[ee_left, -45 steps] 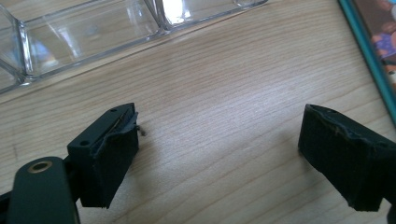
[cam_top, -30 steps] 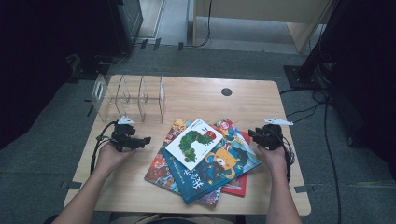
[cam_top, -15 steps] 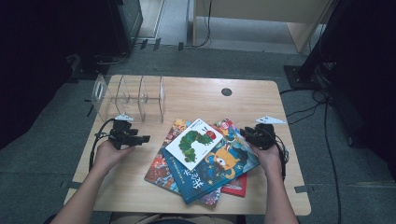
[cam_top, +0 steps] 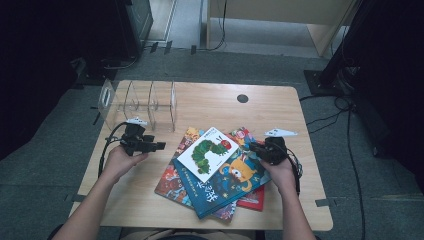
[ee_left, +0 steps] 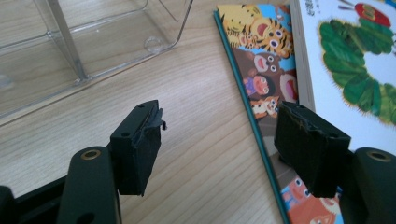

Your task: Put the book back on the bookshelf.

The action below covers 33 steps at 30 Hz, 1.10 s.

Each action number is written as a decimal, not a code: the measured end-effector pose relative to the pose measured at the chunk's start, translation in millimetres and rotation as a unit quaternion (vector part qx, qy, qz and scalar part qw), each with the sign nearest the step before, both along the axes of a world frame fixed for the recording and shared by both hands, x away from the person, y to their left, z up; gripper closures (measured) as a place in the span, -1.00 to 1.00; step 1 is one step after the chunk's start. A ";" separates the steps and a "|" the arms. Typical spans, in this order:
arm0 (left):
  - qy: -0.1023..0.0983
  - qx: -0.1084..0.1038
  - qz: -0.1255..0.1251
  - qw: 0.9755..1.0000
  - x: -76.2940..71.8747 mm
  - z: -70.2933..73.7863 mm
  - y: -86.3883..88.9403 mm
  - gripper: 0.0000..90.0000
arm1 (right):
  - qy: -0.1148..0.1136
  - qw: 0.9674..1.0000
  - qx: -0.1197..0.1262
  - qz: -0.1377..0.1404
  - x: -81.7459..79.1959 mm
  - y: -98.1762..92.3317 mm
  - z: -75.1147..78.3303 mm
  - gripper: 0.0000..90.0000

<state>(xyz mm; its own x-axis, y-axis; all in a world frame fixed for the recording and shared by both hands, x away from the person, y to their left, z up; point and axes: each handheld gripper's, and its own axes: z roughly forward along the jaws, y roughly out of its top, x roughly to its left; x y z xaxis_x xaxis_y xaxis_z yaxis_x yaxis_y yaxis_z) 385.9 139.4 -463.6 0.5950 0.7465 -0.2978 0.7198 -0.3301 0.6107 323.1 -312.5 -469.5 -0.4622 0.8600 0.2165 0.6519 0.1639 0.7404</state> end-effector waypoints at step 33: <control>0.031 -0.039 -0.059 0.997 9.9 1.9 -32.2 -0.25 | 0.011 0.998 -0.024 0.057 -13.5 33.9 -8.1 0.90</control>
<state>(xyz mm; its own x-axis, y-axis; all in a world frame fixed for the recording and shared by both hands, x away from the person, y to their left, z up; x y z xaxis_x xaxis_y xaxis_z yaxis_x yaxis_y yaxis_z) 395.9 107.2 -461.7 0.6554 0.6460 -0.3912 0.7165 -0.3681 0.5925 309.6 -278.6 -477.6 -0.5535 0.8114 0.1875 0.6427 0.2730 0.7159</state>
